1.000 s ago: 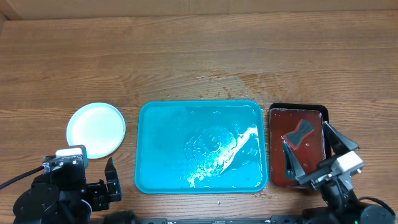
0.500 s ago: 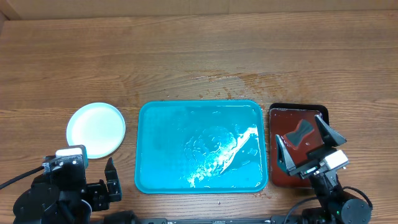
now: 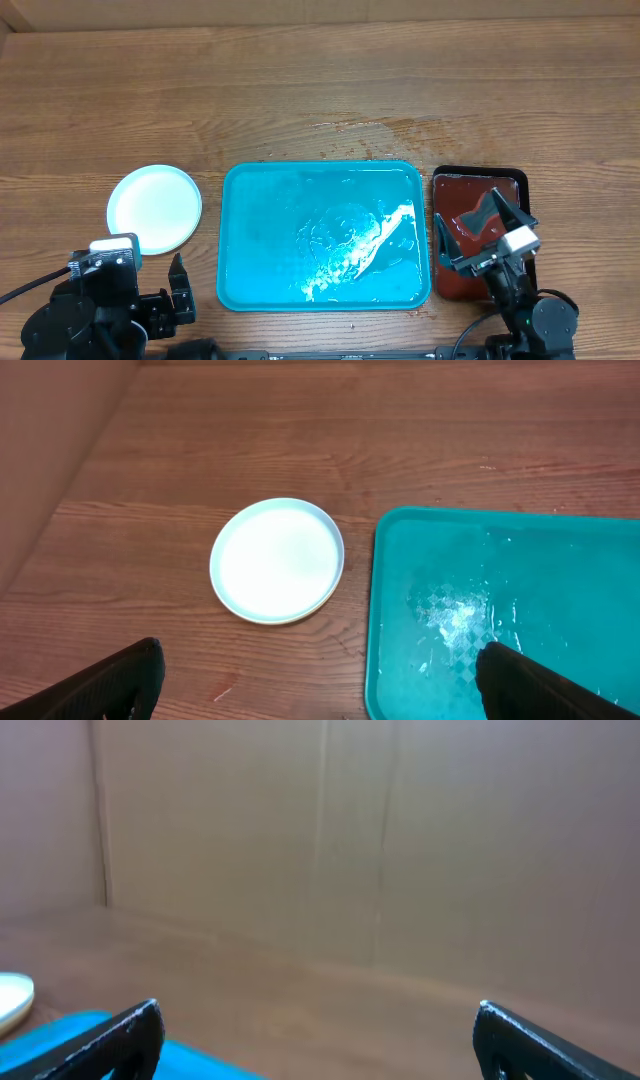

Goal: Clean dirty plates on tray and stack at the side

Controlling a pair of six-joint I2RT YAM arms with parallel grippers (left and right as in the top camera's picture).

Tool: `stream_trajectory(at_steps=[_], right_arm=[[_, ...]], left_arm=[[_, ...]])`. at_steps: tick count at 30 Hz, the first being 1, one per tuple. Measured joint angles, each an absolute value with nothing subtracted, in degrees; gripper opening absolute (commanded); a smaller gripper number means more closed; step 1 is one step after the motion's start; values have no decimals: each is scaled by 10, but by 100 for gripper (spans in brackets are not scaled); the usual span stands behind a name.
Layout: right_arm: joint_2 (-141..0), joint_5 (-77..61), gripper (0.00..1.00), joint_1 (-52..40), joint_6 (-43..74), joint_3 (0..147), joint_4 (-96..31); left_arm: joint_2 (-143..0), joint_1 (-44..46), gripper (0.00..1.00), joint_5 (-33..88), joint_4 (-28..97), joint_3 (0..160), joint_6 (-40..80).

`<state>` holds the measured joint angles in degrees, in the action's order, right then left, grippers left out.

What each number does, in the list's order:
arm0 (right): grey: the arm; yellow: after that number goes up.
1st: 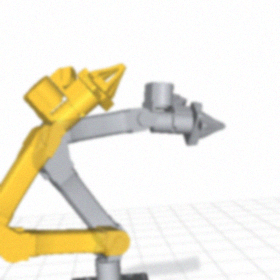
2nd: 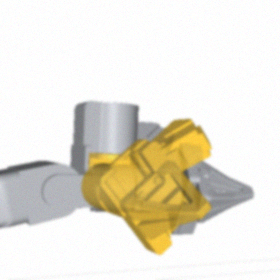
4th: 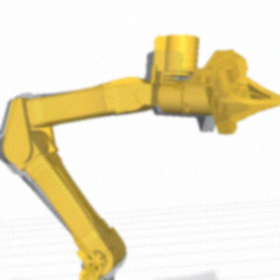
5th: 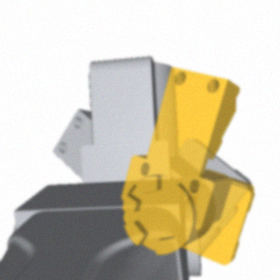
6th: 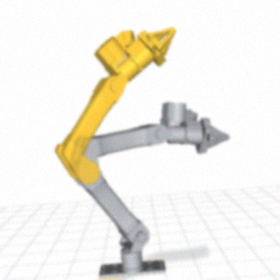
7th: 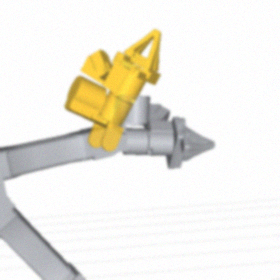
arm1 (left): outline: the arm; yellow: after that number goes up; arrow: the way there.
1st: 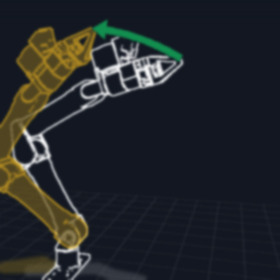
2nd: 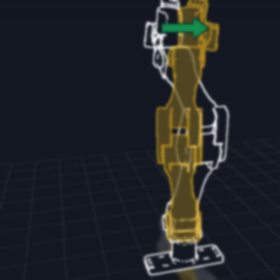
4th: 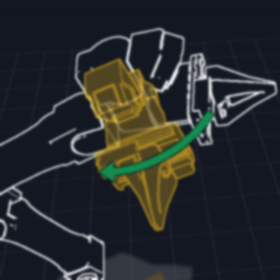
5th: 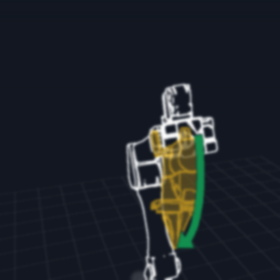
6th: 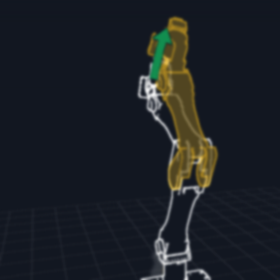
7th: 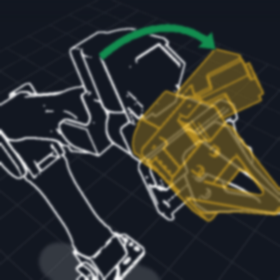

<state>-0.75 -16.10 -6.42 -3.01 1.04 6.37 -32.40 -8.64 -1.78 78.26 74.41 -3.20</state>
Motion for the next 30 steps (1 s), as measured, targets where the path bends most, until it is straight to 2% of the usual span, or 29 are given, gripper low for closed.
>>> stream_trajectory(at_steps=[8, 30], right_arm=[[-6, -135, 100, -41, 37, 10, -39], [-6, -12, 100, -41, 175, 10, -52]], left_arm=[[-324, -86, 100, -18, 783, 744, -32], [-324, -86, 100, -18, 783, 744, -32]])
